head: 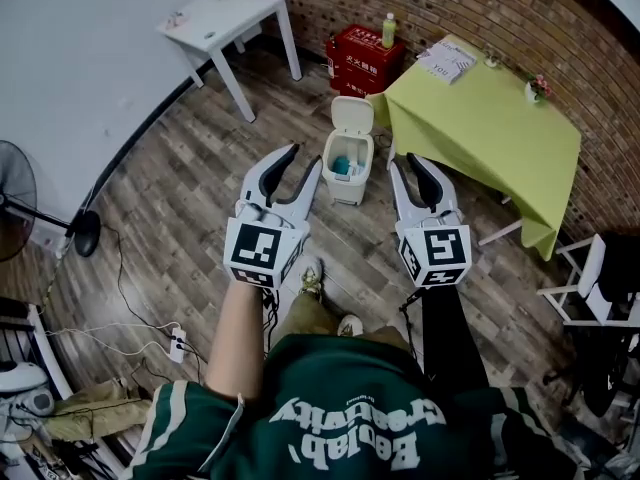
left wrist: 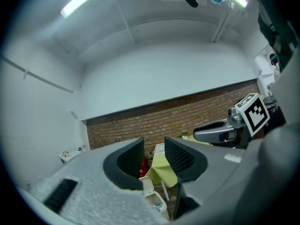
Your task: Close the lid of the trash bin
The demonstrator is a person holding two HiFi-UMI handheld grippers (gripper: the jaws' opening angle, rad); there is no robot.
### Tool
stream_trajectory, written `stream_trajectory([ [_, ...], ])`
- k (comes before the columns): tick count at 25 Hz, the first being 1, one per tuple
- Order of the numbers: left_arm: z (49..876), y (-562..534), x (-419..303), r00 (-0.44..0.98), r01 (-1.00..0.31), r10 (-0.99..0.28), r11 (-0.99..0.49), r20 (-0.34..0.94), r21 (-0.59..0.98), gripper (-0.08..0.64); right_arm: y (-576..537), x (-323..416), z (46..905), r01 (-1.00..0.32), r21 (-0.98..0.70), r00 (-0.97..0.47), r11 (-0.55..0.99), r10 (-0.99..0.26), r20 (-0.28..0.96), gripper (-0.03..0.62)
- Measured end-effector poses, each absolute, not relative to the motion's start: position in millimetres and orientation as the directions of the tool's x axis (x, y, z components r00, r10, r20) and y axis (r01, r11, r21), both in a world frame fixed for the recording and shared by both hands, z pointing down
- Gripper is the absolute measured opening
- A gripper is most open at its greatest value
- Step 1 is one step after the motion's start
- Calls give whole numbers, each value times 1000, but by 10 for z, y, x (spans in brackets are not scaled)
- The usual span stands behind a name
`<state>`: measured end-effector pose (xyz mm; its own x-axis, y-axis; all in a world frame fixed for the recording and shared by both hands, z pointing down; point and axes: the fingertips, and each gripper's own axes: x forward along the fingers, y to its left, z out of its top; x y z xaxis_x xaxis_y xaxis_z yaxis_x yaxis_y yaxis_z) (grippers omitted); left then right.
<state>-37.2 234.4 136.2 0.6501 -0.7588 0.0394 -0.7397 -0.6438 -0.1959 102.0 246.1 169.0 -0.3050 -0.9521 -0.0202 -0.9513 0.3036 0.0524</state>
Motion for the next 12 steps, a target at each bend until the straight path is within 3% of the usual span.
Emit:
stream_trajectory([
  [12,1348,1755,-419,655,-742,-756,-644,3,-185,141,1917,991,1640,-956,76,-286,282,-957,-53,115],
])
